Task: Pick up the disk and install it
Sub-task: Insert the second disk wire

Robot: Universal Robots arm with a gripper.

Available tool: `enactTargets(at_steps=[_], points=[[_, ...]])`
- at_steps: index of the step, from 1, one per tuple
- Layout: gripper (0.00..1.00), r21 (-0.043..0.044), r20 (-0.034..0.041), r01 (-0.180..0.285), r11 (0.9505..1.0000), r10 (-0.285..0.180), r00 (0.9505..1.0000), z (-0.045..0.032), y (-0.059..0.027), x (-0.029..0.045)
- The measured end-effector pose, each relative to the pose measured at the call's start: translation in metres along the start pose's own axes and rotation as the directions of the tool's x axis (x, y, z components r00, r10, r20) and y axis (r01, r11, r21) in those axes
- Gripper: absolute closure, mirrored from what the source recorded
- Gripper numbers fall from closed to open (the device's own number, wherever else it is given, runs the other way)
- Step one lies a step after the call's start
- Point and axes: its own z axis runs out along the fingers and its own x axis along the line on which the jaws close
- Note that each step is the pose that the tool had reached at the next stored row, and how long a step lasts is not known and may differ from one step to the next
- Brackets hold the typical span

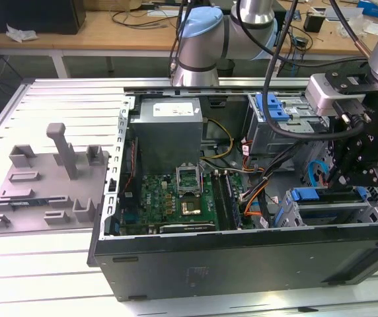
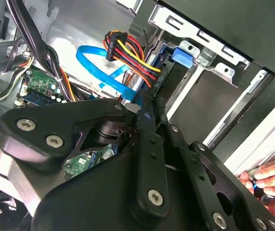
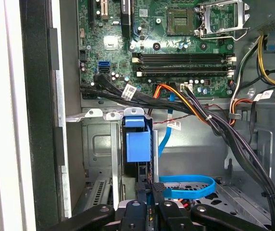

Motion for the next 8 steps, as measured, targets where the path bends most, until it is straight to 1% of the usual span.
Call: enactTargets(at_steps=[8], points=[[0.84,0.0000,0.0001,0.002,1.0000,-0.002,1.0000,0.0030,0.0002,0.0001]])
